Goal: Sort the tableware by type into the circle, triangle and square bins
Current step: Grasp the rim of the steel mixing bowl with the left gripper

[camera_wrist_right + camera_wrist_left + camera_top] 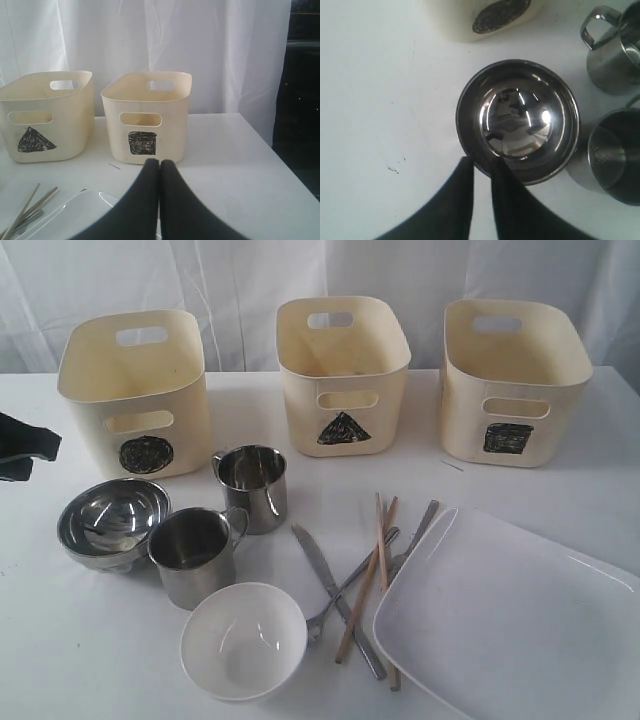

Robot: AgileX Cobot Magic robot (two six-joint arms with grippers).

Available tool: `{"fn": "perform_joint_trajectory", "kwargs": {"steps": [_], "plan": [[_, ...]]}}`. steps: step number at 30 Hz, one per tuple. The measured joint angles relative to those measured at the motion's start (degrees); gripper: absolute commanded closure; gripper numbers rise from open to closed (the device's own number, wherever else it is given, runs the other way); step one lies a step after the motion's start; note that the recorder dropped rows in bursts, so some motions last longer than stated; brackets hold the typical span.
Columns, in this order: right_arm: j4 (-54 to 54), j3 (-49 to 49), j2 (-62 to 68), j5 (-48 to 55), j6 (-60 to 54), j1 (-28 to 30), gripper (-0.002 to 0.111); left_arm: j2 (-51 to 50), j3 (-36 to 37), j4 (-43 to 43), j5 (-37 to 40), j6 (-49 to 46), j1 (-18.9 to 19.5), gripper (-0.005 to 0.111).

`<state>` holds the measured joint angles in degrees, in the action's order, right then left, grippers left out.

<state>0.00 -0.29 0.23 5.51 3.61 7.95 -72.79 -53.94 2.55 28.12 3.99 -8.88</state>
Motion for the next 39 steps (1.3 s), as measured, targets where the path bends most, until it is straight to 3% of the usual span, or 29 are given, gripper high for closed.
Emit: {"fn": "perform_joint_trajectory", "kwargs": {"steps": [2,4,39], "plan": [[0.00,0.00,0.00,0.00,0.00,0.00,0.108,0.00,0.00,0.33,-1.57,0.00,0.15,0.049],[0.00,0.00,0.00,0.00,0.00,0.00,0.108,-0.17,0.00,0.61,-3.04,0.21,0.15,0.041],[0.00,0.00,0.00,0.00,1.93,0.00,0.108,-24.87,-0.34,2.50,-15.19,1.10,0.62,0.041]]}}
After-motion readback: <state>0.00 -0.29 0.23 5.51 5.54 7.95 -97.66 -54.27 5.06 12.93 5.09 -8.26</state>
